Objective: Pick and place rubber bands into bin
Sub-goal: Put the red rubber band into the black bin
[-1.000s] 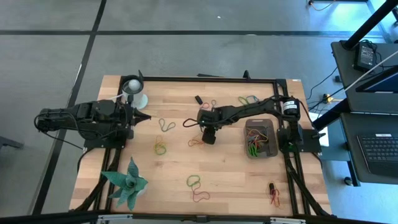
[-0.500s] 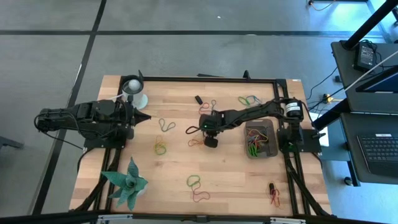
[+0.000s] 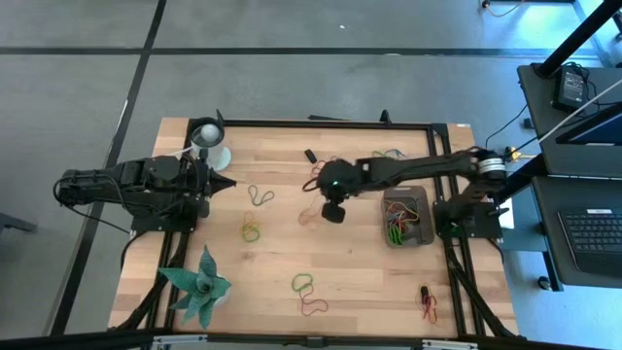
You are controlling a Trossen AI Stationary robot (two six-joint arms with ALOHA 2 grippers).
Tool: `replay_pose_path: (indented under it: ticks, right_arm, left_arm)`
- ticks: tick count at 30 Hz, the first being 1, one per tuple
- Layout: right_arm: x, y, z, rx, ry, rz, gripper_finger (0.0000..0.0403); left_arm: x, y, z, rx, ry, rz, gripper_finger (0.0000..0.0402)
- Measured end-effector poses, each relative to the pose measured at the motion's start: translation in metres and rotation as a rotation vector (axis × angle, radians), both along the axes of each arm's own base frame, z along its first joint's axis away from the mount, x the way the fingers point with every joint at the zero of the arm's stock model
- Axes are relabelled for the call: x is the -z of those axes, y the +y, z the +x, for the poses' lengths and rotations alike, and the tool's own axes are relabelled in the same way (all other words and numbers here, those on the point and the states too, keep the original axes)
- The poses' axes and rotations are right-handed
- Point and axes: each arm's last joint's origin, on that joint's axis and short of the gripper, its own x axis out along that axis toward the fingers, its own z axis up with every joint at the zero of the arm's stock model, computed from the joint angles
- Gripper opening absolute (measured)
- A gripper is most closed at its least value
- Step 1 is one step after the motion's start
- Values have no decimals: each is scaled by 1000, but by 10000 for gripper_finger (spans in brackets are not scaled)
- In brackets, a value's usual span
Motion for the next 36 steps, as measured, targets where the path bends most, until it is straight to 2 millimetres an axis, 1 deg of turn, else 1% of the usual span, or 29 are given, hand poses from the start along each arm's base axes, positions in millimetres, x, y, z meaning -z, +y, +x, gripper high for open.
replay_pose_path:
  ticks: [1, 5, 9, 12, 15, 21, 26, 29, 32, 36]
  right_arm:
    - [-10, 0, -4, 5, -30, -9, 1]
    - [-33, 0, -19, 47, -75, -22, 1]
    - [-63, -1, -37, 92, -168, -35, 0]
    - [-77, 0, -51, 110, -195, -43, 0]
    - [-95, 1, -65, 136, -262, -32, 0]
    - [-115, 6, -77, 106, -373, -31, 0]
    - [-122, 14, -71, 53, -460, -2, 0]
    - [-122, 18, -66, 33, -486, 8, 0]
    - [-115, 23, -57, 20, -472, 13, 0]
    - [-94, 26, -40, 28, -403, 33, 0]
  left_arm:
    - [0, 0, 0, 0, 0, 0, 5]
    - [0, 0, 0, -3, 0, 1, 3]
    - [0, 0, 0, -3, 0, 1, 2]
    - [0, 0, 0, -5, 0, 3, 5]
    - [0, 0, 0, -9, 1, 5, 4]
    - [0, 1, 0, -32, 3, 27, 2]
    - [0, 2, 0, -48, 12, 70, 5]
    - [0, 3, -1, -67, 12, 76, 2]
    - [0, 3, -1, -67, 14, 86, 2]
    - [0, 3, -1, -79, 18, 104, 5]
